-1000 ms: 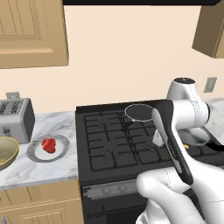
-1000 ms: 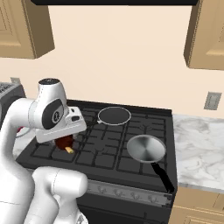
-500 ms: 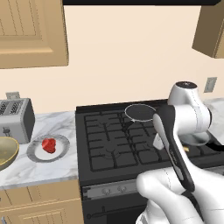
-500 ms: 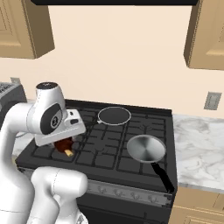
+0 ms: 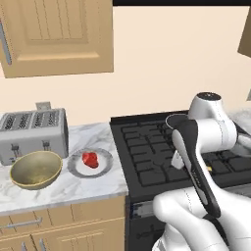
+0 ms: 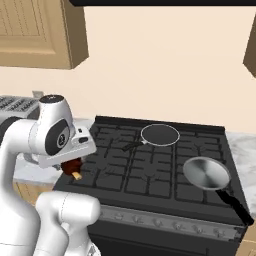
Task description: Place one of the steaks on the plate and the other in the bowl. Then place the bowl in the fridge.
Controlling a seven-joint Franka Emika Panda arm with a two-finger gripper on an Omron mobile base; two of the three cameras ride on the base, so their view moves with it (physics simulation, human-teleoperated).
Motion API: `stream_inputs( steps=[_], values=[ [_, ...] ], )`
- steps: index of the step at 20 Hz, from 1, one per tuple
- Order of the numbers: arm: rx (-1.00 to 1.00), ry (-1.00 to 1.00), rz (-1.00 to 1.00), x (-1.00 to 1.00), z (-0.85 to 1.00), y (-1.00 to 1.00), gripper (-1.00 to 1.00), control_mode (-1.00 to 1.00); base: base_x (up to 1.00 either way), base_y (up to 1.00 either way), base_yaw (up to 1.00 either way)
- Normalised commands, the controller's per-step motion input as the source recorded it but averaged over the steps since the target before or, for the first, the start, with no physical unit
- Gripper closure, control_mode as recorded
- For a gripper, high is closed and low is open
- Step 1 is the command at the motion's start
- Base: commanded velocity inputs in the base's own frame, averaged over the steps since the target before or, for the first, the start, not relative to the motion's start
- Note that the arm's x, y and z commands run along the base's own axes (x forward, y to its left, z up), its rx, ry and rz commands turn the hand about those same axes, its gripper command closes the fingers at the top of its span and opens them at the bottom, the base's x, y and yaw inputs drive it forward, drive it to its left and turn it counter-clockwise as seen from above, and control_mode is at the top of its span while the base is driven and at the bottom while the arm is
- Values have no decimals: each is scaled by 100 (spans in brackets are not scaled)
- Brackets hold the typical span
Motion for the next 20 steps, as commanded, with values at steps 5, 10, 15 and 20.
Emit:
stream_inputs(
  steps=[5, 10, 15, 20],
  values=[
    [0, 0, 0, 0, 0, 0, 100, 100, -23, 95, -9],
    [0, 0, 0, 0, 0, 0, 100, 100, -2, 93, -12],
    [0, 0, 0, 0, 0, 0, 100, 100, 1, 80, -11],
    [0, 0, 0, 0, 0, 0, 100, 100, 4, 52, -2]
  ],
)
